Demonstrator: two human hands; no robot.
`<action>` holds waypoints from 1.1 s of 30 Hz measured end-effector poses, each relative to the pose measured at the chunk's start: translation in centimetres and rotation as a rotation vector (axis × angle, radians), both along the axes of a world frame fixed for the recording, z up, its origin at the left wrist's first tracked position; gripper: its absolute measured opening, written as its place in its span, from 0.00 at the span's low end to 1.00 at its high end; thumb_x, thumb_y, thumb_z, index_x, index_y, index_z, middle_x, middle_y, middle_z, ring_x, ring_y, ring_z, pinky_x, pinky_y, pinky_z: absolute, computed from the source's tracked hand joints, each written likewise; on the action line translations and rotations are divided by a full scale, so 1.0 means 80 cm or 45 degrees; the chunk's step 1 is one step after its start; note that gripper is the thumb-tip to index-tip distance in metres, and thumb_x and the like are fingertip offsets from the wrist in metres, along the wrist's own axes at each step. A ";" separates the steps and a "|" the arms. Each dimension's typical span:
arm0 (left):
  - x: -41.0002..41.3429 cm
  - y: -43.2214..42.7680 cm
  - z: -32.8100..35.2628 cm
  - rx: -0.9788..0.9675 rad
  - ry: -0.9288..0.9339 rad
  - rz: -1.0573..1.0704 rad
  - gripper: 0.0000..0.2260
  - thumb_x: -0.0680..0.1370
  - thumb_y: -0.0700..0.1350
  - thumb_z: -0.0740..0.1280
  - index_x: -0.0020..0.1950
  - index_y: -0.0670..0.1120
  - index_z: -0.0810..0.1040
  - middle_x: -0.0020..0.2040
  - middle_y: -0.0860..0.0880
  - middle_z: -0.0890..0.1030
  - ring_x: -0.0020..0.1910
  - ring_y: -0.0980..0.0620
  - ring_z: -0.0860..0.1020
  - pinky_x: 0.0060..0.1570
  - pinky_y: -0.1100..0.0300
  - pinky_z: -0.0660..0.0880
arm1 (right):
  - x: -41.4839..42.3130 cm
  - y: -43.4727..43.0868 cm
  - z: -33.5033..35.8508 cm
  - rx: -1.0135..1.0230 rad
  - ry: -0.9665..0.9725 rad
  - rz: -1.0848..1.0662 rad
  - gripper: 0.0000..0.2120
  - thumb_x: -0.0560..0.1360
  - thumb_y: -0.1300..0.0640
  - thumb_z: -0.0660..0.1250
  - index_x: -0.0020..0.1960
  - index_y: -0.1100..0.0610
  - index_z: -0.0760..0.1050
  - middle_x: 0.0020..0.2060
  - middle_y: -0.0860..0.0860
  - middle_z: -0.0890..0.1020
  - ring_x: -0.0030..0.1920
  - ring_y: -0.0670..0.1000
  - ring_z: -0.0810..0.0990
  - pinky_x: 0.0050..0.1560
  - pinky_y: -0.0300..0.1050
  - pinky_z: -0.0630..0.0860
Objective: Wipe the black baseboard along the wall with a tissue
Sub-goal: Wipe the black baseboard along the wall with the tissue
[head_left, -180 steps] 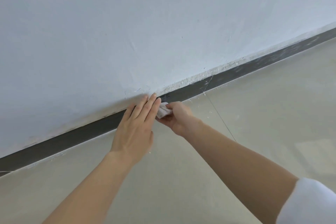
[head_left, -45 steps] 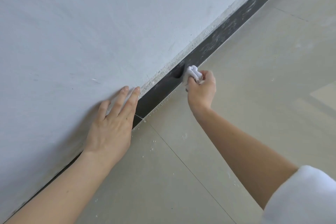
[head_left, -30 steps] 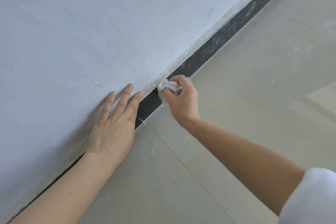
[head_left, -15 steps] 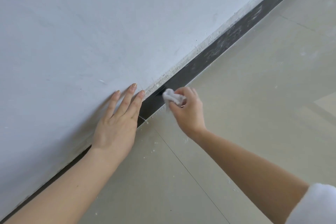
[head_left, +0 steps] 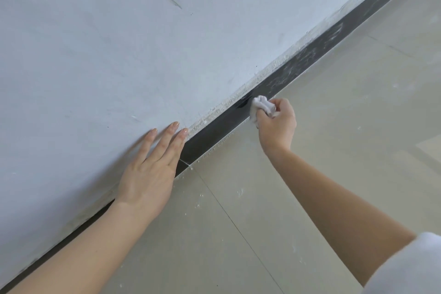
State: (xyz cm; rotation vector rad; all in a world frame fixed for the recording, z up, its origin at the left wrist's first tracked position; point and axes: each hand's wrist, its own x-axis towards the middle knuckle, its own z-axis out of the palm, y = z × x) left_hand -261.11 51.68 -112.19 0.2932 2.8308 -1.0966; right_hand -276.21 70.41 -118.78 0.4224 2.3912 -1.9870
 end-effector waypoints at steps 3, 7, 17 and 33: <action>-0.002 -0.007 0.002 0.007 0.020 -0.023 0.31 0.72 0.45 0.45 0.75 0.38 0.50 0.77 0.45 0.52 0.76 0.44 0.43 0.73 0.45 0.36 | 0.042 -0.009 -0.015 0.092 0.004 0.374 0.08 0.74 0.57 0.67 0.40 0.50 0.68 0.43 0.46 0.72 0.39 0.37 0.72 0.37 0.30 0.66; -0.006 -0.001 0.006 0.027 0.018 -0.011 0.31 0.71 0.46 0.45 0.74 0.36 0.57 0.76 0.44 0.58 0.76 0.43 0.49 0.73 0.47 0.37 | 0.062 -0.038 -0.027 0.080 0.018 0.535 0.05 0.75 0.58 0.66 0.43 0.54 0.69 0.46 0.47 0.72 0.40 0.40 0.72 0.38 0.32 0.67; -0.051 0.046 0.012 0.074 -0.057 -0.017 0.08 0.64 0.42 0.70 0.25 0.42 0.79 0.67 0.40 0.73 0.70 0.40 0.65 0.72 0.44 0.42 | -0.039 0.004 -0.027 0.030 -0.067 0.101 0.04 0.72 0.64 0.60 0.43 0.56 0.68 0.46 0.51 0.73 0.37 0.41 0.71 0.41 0.33 0.66; -0.091 0.071 0.009 -0.019 0.066 0.023 0.36 0.70 0.52 0.62 0.74 0.38 0.57 0.76 0.46 0.57 0.74 0.46 0.50 0.71 0.46 0.39 | 0.025 -0.020 -0.007 -0.017 0.284 0.493 0.09 0.74 0.53 0.71 0.45 0.58 0.75 0.44 0.46 0.74 0.37 0.42 0.77 0.39 0.42 0.76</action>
